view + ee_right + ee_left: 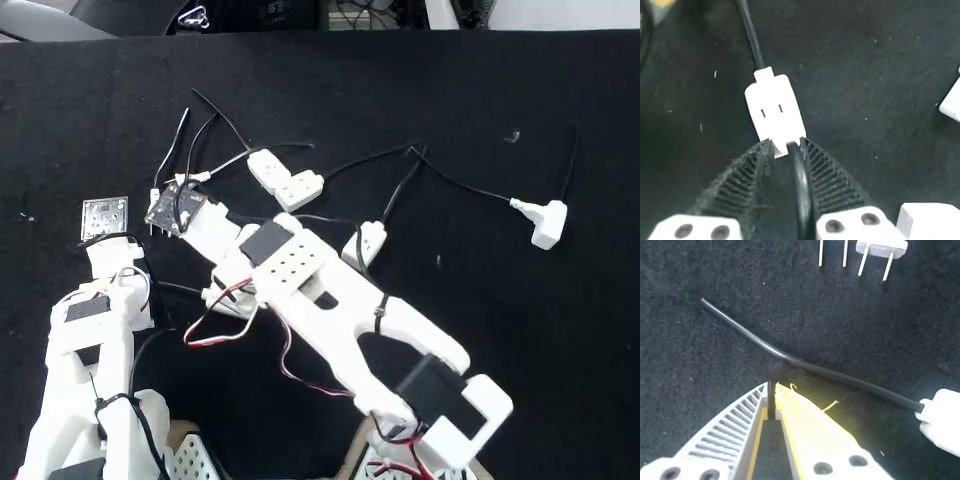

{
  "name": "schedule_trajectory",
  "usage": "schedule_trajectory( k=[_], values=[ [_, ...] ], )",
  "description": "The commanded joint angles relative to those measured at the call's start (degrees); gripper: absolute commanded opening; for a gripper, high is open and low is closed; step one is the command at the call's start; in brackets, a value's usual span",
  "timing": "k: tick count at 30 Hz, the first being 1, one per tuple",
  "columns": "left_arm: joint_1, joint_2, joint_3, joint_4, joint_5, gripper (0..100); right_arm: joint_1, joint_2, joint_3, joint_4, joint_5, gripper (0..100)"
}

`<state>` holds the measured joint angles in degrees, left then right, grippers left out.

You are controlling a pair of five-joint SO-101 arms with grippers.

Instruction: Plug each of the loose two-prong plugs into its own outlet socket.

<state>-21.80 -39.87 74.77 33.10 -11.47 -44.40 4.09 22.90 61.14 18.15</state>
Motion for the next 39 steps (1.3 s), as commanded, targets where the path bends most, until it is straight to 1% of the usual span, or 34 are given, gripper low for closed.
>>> schedule_trajectory(
  k=[1, 8, 17, 24, 31, 39],
  values=[
    [-0.57, -1.32, -0.31, -0.62, 0.44, 3, 0.35, 3.30, 5.85, -0.18, -0.53, 1.1],
    [-0.57, -1.32, -0.31, -0.62, 0.44, 3, 0.44, 2.86, 6.11, 3.69, -0.09, 1.1],
    [-0.57, -1.32, -0.22, -0.62, 0.44, 3, 0.44, 2.77, 5.85, 4.84, 0.18, 1.1],
    [-0.57, -1.32, -0.22, -0.62, 0.44, 3, 2.46, 2.77, -5.41, 13.27, 1.05, 1.1],
    [-0.57, -1.32, -0.22, -0.62, 0.53, 3, 1.05, 2.77, -15.52, 21.89, 0.88, 1.1],
    [-0.57, -1.32, -0.22, -0.62, 0.44, 3, 1.32, 2.77, -17.71, 23.47, 1.14, 1.1]
  ],
)
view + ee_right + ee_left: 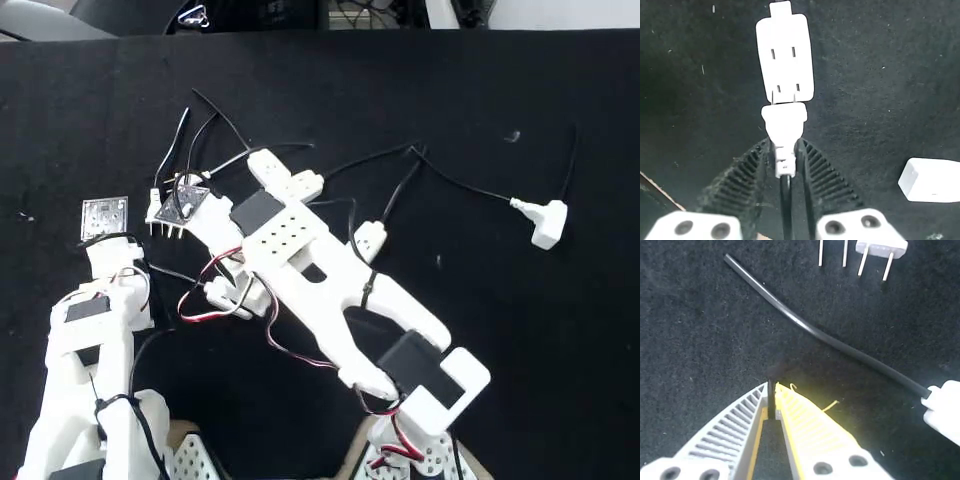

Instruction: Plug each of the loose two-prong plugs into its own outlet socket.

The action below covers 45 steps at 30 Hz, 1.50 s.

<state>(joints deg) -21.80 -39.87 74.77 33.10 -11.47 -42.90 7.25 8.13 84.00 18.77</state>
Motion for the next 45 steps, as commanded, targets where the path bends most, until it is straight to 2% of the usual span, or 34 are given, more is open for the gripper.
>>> schedule_trajectory(
  k=[1, 12, 26, 32, 35, 39, 45],
  values=[
    [-0.57, -1.32, -0.22, -0.62, 0.44, 3, -0.18, -0.40, -2.95, 0.53, 0.53, 1.1],
    [-0.57, -1.32, -0.22, -0.62, 0.44, 3, -0.18, -3.91, -7.34, 3.34, 1.76, 1.1],
    [-0.57, -1.32, -0.22, -0.62, 0.44, 3, 0.62, 1.36, -8.31, -2.20, 2.20, 1.1],
    [-0.13, -1.32, -1.10, -0.62, 0.62, 3, 2.46, -8.48, -5.23, -0.79, 1.76, 1.1],
    [-0.04, -1.32, -6.37, 4.13, 0.62, 3, 1.93, -16.13, 0.48, -2.73, 1.23, 1.1],
    [1.27, -0.70, -13.05, 11.52, 0.62, 3, 5.98, -28.88, 17.27, -10.11, 0.18, 1.1],
    [6.46, -1.14, -7.96, 10.46, 2.02, 3, 10.81, -43.21, 45.85, -21.27, 4.84, 1.1]
  ],
)
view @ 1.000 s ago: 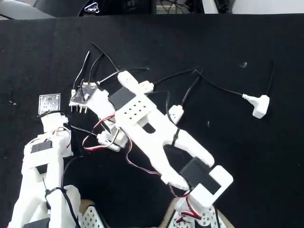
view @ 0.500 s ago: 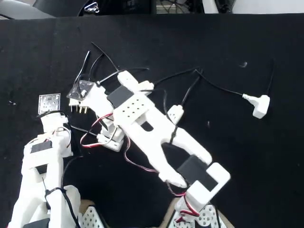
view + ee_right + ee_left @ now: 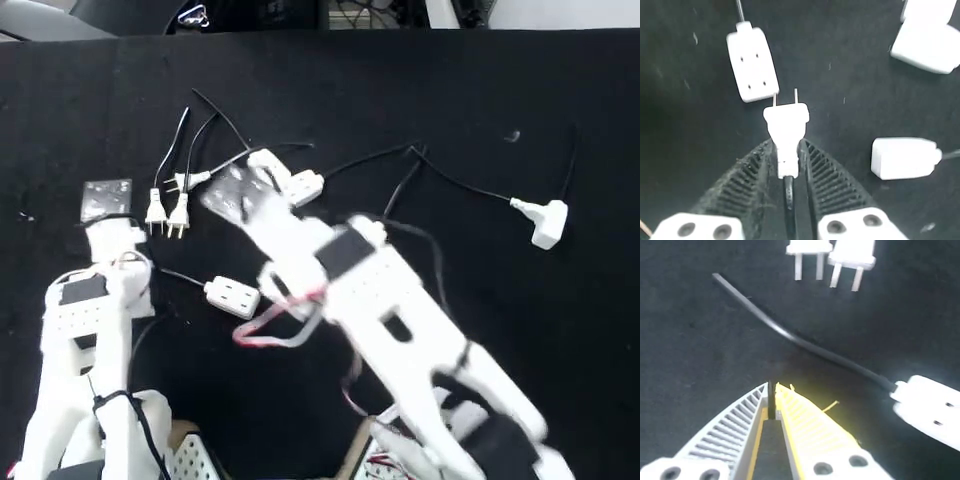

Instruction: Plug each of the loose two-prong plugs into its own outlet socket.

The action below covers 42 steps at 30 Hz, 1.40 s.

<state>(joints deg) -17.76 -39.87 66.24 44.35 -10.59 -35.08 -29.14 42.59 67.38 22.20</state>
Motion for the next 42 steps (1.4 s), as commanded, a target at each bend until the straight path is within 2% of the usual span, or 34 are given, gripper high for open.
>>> schedule_trajectory(
  k=[1, 6, 10, 12, 19, 22, 27, 34, 39, 42],
  values=[
    [2.59, -1.23, 1.19, -1.32, 0.97, 3, 3.69, -7.43, 14.55, -6.33, 1.58, 1.1],
    [2.59, -0.62, 3.56, -2.81, 0.79, 3, 4.13, -7.52, 22.90, -12.13, 3.60, 1.6],
    [2.59, -0.70, 5.76, -2.81, -1.14, 3, 4.22, -7.52, 22.20, -10.90, 3.87, 17.5],
    [2.59, -1.23, 7.08, -3.96, -2.81, 3, 4.22, -7.43, 22.02, -9.67, 6.42, 22.3],
    [2.68, -1.23, 7.69, -5.10, -2.99, 3, 10.99, -7.78, 21.05, -5.36, 17.41, 18.5],
    [2.77, -1.23, 7.69, -5.10, -2.99, 3, 10.99, -7.87, 21.05, -3.87, 19.87, 18.5],
    [2.77, -1.23, 7.69, -5.01, -3.08, 3, 9.93, -7.60, 18.77, -4.48, 19.60, 18.4],
    [2.77, -1.32, 7.69, -5.01, -3.08, 3, -0.70, -7.52, 16.40, -2.46, 13.19, 18.4],
    [2.59, -1.32, 7.69, -5.01, -3.08, 3, -0.26, -7.43, 17.01, -2.37, 13.19, 18.4],
    [2.59, -1.32, 7.69, -5.01, -3.08, 3, 2.81, -6.99, 18.15, -3.43, 17.05, 18.4]
  ],
)
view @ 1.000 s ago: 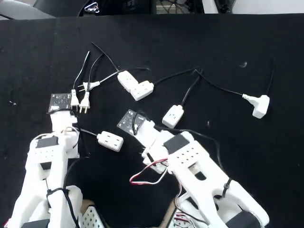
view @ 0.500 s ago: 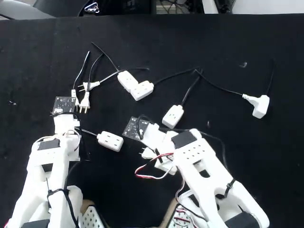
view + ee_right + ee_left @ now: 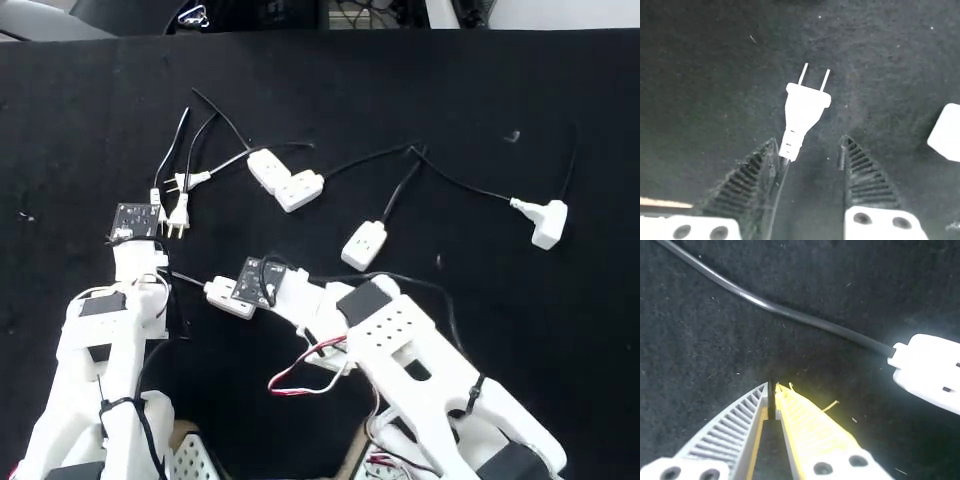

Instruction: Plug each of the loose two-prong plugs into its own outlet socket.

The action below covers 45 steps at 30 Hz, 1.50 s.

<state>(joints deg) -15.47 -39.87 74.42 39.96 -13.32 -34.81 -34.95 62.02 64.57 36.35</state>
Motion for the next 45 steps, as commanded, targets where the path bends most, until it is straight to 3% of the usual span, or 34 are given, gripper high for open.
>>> schedule_trajectory(
  k=[1, 9, 29, 36, 41, 45],
  values=[
    [0.31, -1.32, -0.48, -0.62, -0.35, 3, 4.13, -0.48, -1.19, -1.41, 3.87, 18.4],
    [0.31, -1.32, -0.48, -0.62, -0.35, 3, 7.47, 7.34, -2.42, -7.82, 4.40, 18.4],
    [0.40, -1.32, -0.48, -0.62, -0.35, 3, 4.31, 6.29, -5.32, -3.16, 6.86, 18.1],
    [0.40, -1.32, -0.48, -0.62, -0.35, 3, 4.31, 6.29, -5.05, -3.16, 7.30, 0.7],
    [0.40, -1.32, -0.48, -0.62, -0.35, 3, 4.40, 5.85, -6.02, -2.46, 7.03, 1.1],
    [0.31, -1.32, -0.57, -0.62, -0.35, 3, 4.40, 5.76, -12.97, 5.27, 6.95, 1.1]
  ],
)
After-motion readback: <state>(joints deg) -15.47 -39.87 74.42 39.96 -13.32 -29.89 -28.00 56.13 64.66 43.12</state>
